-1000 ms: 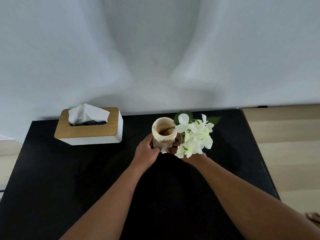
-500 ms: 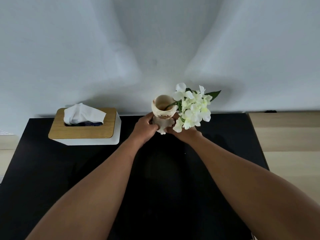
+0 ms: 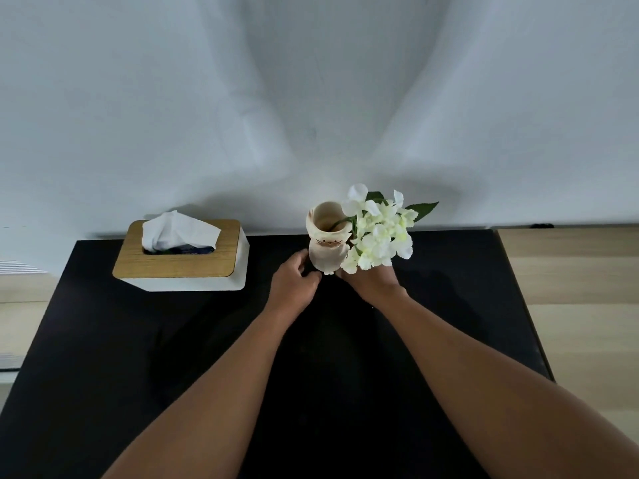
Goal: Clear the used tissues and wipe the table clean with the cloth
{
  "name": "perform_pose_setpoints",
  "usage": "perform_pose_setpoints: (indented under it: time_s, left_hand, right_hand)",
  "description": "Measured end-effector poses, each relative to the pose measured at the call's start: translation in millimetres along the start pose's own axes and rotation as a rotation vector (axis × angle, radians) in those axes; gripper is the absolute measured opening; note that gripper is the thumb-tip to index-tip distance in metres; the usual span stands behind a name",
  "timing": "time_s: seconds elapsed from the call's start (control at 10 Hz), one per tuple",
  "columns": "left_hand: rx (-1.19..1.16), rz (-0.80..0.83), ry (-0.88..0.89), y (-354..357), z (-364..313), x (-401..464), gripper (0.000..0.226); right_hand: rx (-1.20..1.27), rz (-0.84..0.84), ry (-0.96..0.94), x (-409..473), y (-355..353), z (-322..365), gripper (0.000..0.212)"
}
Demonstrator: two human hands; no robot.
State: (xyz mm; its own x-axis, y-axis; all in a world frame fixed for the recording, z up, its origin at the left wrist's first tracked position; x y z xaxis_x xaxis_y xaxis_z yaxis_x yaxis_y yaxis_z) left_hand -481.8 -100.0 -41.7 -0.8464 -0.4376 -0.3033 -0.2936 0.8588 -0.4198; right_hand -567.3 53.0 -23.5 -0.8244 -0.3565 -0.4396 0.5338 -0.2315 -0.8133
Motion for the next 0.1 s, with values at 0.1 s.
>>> perform_pose_setpoints:
  time_s: [0.1]
  left_hand:
    - [0.025,-0.069,-0.053,-3.3,24.2,-53.8,0.044]
  right_hand:
    - [0.281,0.001,0.108,-20.0,20.4,-26.7,0.055]
Point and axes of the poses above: each hand's wrist, its own x-axis towards the middle knuckle, its own y-axis out of the palm, z = x × y, the point moved 6 cm from there along x, towards the middle knuckle, and after that the axes turned 7 degrees about y, right-handed, at the moved point
